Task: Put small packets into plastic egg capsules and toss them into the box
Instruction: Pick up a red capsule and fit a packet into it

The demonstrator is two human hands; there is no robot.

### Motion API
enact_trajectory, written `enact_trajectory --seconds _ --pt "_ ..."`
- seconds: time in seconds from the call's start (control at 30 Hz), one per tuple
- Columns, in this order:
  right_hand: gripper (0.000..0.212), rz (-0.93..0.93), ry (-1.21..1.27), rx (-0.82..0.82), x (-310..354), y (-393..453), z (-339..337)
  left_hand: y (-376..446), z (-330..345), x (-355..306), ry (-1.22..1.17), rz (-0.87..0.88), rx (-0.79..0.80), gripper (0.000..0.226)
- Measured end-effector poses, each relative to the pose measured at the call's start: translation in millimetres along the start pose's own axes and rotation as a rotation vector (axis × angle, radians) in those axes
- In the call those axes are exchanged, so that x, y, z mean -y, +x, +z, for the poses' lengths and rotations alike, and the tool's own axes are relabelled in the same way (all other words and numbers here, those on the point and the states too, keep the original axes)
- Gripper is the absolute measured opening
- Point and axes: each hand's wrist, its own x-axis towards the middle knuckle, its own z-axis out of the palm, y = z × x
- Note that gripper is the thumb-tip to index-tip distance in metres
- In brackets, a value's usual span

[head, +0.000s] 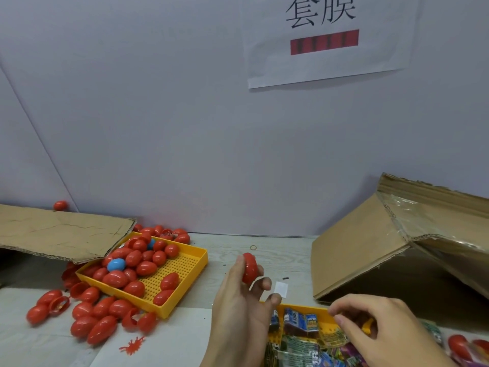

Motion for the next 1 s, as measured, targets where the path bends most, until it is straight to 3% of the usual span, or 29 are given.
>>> enact_trajectory --seconds 0.13,0.27,0.53,0.7,0.8,1.0 --pt "0.015 0.011 -0.008 0.006 0.9 0.4 0.7 -1.6 1.5 -1.4 -0.070 0.030 0.034 0.041" --pt "0.015 0.003 -0.015 0.011 0.3 0.2 0.5 -1.5 -0.7 -0.2 -0.050 0.056 0.073 0.026" --pt "0.018 -0.044 -0.011 -0.006 0.2 -0.1 -0.6 -6.3 1.8 -4.3 -0.072 0.007 0.096 0.040" --pt "0.018 -0.077 -0.018 -0.018 0.4 -0.7 -0.8 -9.1 3.0 -7.0 -0.153 -0.095 0.097 0.028" --pt "0.018 -0.078 -0.014 -0.017 0.6 -0.9 -0.3 -8.1 2.6 -7.7 -0.235 -0.125 0.076 0.035" --pt "0.017 -0.087 -0.029 -0.022 2.0 -2.5 -1.2 -2.7 -2.7 -7.1 -0.290 -0.168 0.009 0.025"
